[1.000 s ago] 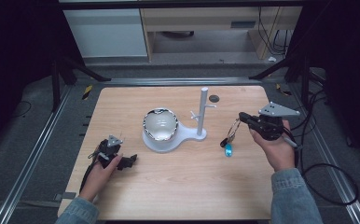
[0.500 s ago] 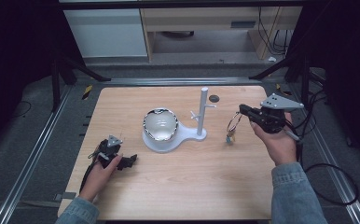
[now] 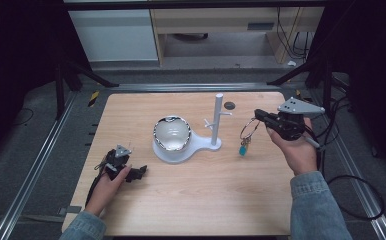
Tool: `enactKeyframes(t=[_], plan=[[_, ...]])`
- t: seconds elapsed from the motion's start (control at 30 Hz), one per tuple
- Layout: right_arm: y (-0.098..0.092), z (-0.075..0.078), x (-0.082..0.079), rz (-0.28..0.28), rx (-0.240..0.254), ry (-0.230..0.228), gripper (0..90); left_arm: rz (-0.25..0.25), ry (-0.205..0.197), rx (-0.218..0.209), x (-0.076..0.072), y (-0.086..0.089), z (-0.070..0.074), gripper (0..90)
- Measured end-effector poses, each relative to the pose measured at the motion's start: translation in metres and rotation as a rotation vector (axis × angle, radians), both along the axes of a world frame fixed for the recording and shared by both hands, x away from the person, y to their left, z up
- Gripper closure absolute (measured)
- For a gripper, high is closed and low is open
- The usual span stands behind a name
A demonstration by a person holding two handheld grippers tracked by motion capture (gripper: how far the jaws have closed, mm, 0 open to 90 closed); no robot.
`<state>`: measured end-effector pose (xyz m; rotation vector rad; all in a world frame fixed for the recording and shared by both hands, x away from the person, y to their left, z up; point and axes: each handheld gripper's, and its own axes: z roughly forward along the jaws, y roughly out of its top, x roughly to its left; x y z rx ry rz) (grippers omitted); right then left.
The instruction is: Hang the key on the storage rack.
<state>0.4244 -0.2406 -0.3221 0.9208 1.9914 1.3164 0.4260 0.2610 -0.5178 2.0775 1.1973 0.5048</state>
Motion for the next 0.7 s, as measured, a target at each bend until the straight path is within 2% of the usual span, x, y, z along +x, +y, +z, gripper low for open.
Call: enactKeyframes(t=[0.37,0.7], plan=[[0.002,0.010,0.002,0.012,-0.013,0.007,89.0,0.000,0.000,0.000,0.000,0.000,0.000,0.0],[0.009,0.021,0.004,0.028,-0.060,0.005,89.0,0.000,0.000,0.000,0.000,0.000,0.000,0.0]])
